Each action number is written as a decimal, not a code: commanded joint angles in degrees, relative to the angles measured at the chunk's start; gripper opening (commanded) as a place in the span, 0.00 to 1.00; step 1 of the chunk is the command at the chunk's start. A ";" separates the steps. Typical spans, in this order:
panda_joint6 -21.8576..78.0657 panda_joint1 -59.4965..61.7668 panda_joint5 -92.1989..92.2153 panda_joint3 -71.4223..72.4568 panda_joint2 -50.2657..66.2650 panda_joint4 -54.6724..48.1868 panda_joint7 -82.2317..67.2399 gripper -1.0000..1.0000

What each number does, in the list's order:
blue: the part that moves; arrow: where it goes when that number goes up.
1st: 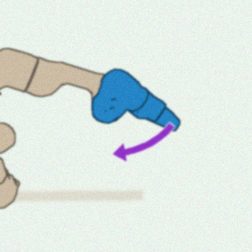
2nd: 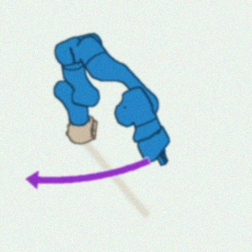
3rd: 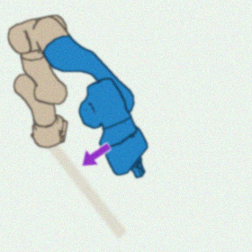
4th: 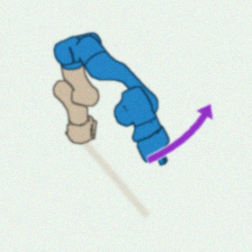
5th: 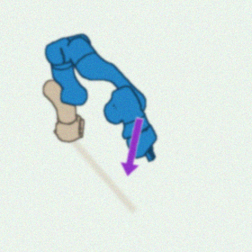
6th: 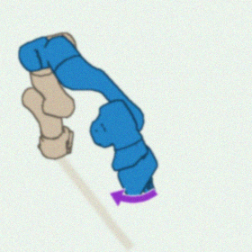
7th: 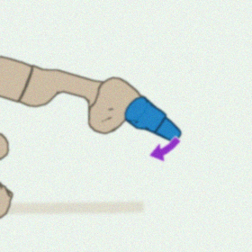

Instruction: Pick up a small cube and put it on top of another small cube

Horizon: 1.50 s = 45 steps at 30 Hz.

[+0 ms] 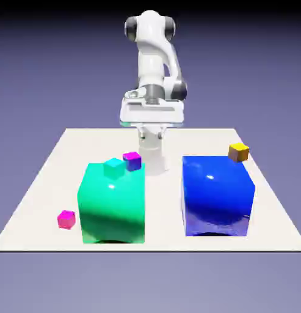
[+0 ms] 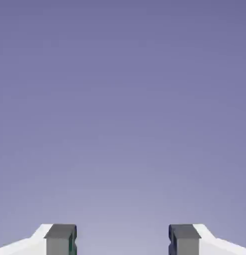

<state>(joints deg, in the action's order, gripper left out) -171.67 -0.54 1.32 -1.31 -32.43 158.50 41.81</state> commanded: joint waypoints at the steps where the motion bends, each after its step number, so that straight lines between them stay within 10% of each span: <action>1: 2.18 1.88 0.96 0.17 1.80 -2.08 0.84 0.50; 35: 53.78 70.94 19.99 23.70 66.76 -47.71 41.07 0.50; 43: 44.02 81.40 10.25 35.77 78.73 -44.80 49.00 0.50; 44: 44.02 81.41 10.25 35.78 78.73 -44.80 49.00 0.00; 45: 44.02 81.41 10.25 35.78 78.73 -44.80 49.00 0.00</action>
<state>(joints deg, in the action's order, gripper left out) -127.67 80.86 11.61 34.46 46.30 113.70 90.78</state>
